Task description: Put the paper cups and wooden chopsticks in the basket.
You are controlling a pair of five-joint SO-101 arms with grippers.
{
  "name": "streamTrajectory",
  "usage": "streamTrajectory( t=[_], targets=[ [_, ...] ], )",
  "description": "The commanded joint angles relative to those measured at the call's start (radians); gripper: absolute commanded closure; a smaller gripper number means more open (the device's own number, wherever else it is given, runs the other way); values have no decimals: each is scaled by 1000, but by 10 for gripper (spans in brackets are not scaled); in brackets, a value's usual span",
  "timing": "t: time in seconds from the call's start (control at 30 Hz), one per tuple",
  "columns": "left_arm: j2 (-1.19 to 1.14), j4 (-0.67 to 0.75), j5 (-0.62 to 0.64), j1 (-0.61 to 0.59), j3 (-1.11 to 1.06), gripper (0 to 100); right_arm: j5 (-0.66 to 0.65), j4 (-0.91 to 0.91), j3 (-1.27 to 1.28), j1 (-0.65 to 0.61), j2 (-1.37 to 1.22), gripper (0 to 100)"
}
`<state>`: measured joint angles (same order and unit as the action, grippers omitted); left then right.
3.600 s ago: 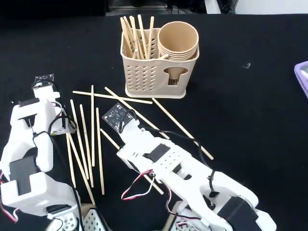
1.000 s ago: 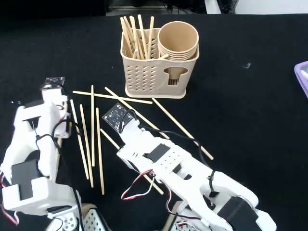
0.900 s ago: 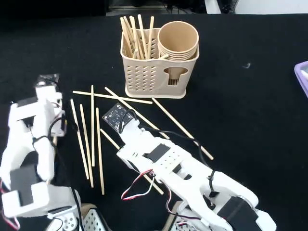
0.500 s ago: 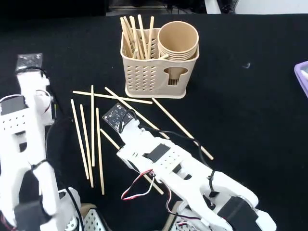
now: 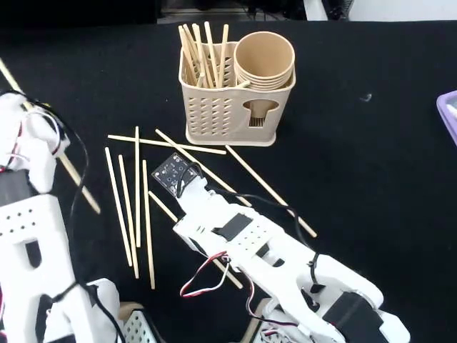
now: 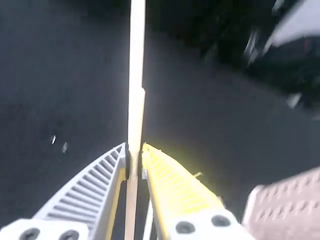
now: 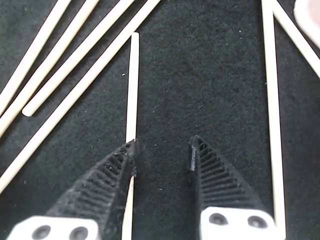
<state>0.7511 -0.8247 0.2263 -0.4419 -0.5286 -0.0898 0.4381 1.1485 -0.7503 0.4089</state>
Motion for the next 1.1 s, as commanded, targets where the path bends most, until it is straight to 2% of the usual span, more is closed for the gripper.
streamTrajectory(
  t=[0.0,0.2,0.43,0.77,1.07],
  targets=[
    [104,103,69,74,58,970,-8,3,-54,-12,-4,832],
    [186,269,64,280,59,970,-8,3,-54,-12,-7,832],
    [192,526,63,443,61,970,-8,2,-54,-12,-8,832],
    [158,807,61,473,73,970,-8,3,-53,-12,-10,832],
    [-121,812,61,558,275,970,-8,3,-53,-8,-10,832]
  ],
)
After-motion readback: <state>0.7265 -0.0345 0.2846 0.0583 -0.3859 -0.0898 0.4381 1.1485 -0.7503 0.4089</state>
